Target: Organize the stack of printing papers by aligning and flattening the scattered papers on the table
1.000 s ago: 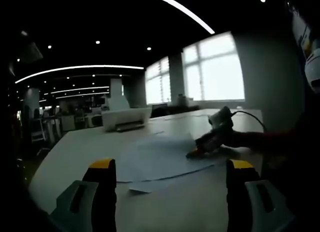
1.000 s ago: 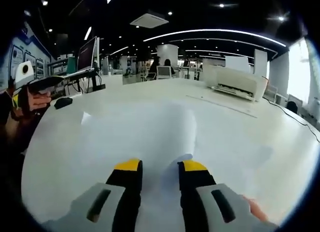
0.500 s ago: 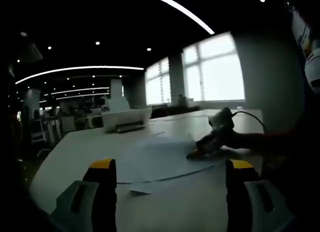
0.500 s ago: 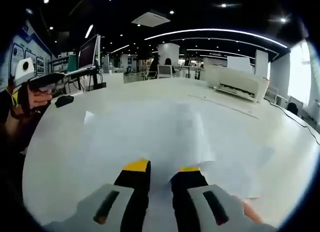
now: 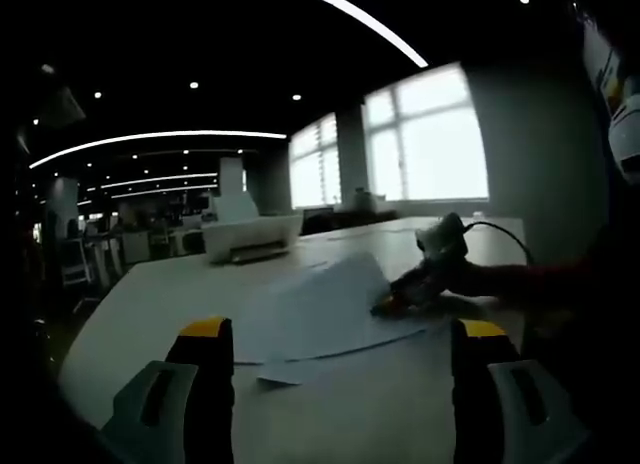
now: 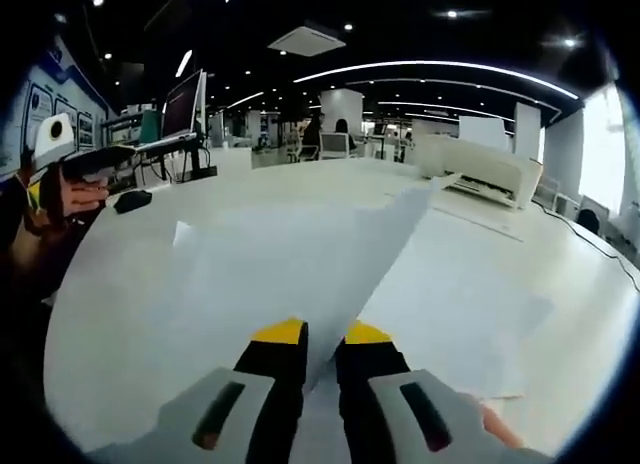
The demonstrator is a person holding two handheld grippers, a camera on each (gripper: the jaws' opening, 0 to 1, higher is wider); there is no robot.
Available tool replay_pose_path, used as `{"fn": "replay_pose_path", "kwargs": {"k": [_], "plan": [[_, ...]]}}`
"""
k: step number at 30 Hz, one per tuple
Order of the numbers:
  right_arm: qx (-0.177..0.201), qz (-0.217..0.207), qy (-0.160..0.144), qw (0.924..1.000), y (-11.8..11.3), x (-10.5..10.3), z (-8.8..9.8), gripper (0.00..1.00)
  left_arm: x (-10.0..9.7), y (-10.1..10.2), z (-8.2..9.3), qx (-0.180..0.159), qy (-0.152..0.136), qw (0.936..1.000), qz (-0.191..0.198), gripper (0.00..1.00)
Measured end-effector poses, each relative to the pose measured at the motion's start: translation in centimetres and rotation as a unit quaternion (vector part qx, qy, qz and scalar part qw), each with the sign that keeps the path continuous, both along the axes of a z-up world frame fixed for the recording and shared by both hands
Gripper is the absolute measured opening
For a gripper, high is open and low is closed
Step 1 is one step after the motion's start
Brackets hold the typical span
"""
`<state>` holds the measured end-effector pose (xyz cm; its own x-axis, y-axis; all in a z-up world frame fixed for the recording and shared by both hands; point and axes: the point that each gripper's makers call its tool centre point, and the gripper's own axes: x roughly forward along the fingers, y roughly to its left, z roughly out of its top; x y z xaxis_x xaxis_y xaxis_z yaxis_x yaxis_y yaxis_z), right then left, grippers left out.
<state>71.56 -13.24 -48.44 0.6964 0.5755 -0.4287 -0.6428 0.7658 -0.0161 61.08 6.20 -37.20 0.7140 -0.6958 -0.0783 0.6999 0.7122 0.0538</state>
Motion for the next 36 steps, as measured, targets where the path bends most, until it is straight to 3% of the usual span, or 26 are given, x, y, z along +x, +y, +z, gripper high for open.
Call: {"fn": "replay_pose_path", "kwargs": {"k": [17, 32, 36], "plan": [[-0.025, 0.001, -0.02, 0.9995, 0.1, 0.1, 0.1, 0.03, 0.0, 0.1, 0.2, -0.004, -0.004, 1.0, 0.0, 0.93], [-0.001, -0.006, -0.023, 0.9997, -0.1, 0.0, 0.9, 0.0, 0.0, 0.1, 0.7, -0.003, -0.009, 1.0, 0.0, 0.93], [-0.003, -0.002, -0.043, 0.9991, -0.1, 0.0, 1.7, 0.0, 0.0, 0.2, 0.8, -0.003, -0.011, 0.9999, 0.001, 0.93]]}}
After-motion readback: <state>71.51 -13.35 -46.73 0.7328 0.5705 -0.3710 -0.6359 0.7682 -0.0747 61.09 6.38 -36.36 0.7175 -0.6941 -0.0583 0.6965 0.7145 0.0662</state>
